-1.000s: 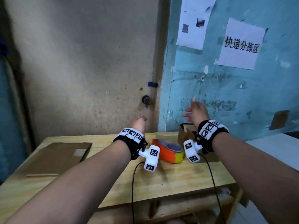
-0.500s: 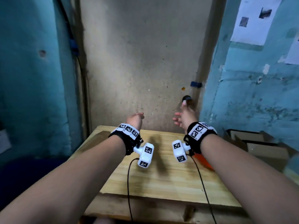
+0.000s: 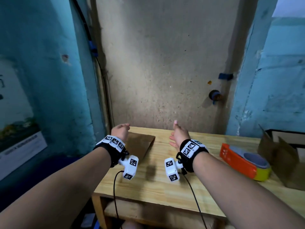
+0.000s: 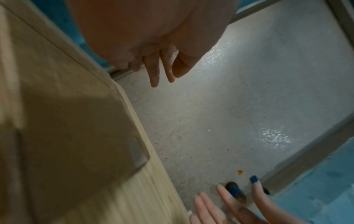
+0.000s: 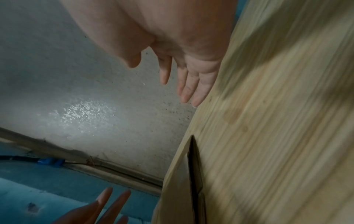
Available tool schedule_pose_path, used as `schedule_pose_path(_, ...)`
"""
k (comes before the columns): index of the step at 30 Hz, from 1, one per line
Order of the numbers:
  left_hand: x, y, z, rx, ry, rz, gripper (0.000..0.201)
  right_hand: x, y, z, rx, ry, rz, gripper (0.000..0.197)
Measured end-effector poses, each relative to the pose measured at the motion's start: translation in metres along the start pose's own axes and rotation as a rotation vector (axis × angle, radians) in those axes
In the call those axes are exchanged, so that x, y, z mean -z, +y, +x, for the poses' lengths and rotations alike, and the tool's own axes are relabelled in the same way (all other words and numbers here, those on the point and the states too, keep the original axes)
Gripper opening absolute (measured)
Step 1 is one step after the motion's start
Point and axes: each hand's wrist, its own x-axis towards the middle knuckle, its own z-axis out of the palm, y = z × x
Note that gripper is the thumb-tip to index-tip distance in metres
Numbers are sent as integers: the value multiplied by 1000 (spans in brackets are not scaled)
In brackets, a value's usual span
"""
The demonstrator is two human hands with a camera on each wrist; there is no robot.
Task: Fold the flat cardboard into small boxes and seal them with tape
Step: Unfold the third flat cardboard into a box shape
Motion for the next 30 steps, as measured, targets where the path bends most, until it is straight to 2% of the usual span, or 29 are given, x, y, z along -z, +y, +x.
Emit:
schedule_pose_path(3,17,-11,7,16,82,45,24,-17,15,3,-36,-60,-5,60)
schedule_pose_path(6,33,-20,10,52,107,128,29,-33,28,1,-84,-93,19,59)
schedule_pose_path(8,43,-26,12,76,116,228,35,-42,35,0,-61,-81,11,55)
schedule_pose_path(12,52,-34,13,132,70,349,41,-55,49,-2,-40,-65,39,42)
schedule_pose_path(14,52,-35,14,140,49,379,39,-61,58,4,-37,-47,8,51)
schedule_pose_path(19,42,-39,15,152,4,431,30,-62,57,3,-77,11,-83,52)
schedule_pose_path(23,26,-32,8,164,-53,408,26,-53,55,6,-88,0,-61,40)
schedule_pose_path(26,10,-29,4,191,-59,393,13,-36,52,7,-68,29,-35,24)
schedule_pose_path(28,-2,-25,2,220,-82,346,17,-19,48,8,-38,47,-2,19)
schedule_pose_path(30,-17,-21,4,272,-115,197,29,-2,39,5,-35,87,36,15)
